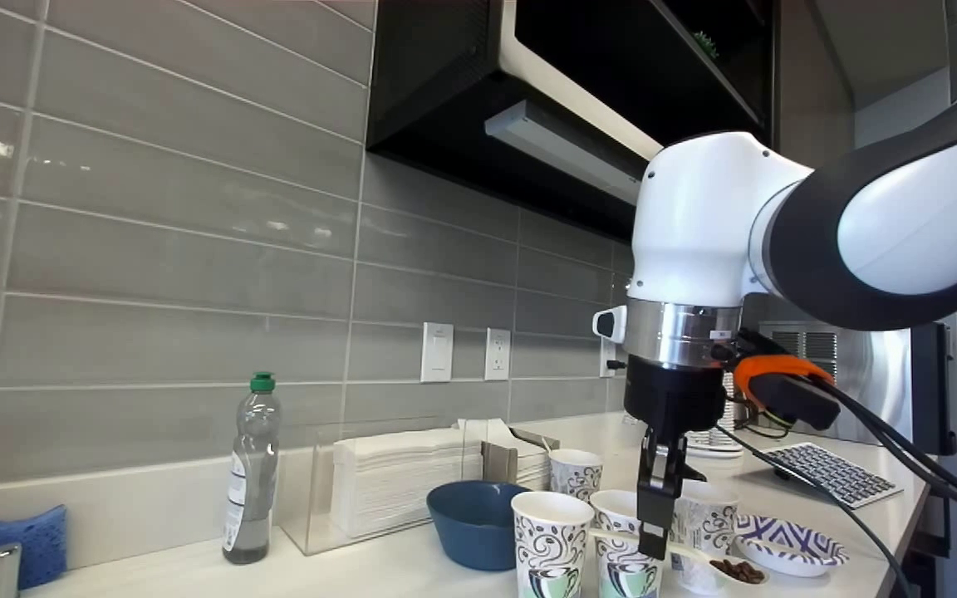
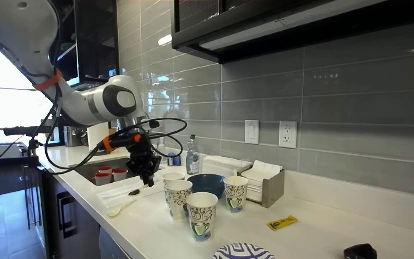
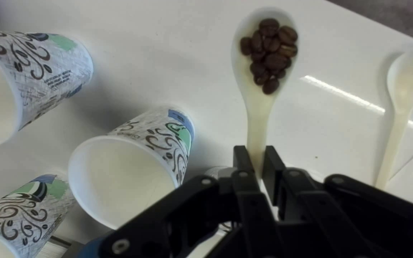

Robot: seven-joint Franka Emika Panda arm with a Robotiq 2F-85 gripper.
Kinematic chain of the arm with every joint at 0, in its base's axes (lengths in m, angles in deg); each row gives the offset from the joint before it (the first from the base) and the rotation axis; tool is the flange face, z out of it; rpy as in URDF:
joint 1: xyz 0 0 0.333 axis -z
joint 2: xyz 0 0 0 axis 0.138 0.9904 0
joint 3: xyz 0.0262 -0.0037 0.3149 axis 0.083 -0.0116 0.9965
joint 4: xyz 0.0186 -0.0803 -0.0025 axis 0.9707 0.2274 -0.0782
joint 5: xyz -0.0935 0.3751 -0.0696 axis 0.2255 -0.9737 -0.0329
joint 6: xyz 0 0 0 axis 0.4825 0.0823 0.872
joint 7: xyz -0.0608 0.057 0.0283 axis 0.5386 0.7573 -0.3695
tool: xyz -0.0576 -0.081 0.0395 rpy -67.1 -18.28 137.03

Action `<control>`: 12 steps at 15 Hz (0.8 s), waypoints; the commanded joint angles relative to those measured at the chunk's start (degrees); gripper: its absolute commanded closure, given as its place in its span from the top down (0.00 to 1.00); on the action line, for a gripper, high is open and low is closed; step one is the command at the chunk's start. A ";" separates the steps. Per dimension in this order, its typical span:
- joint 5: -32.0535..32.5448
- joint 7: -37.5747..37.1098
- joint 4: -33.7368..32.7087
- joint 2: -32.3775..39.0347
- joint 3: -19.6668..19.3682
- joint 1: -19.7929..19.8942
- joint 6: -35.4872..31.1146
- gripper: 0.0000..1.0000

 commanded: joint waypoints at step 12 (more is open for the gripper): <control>2.31 -0.16 -1.95 -7.22 -1.07 4.57 -4.37 0.03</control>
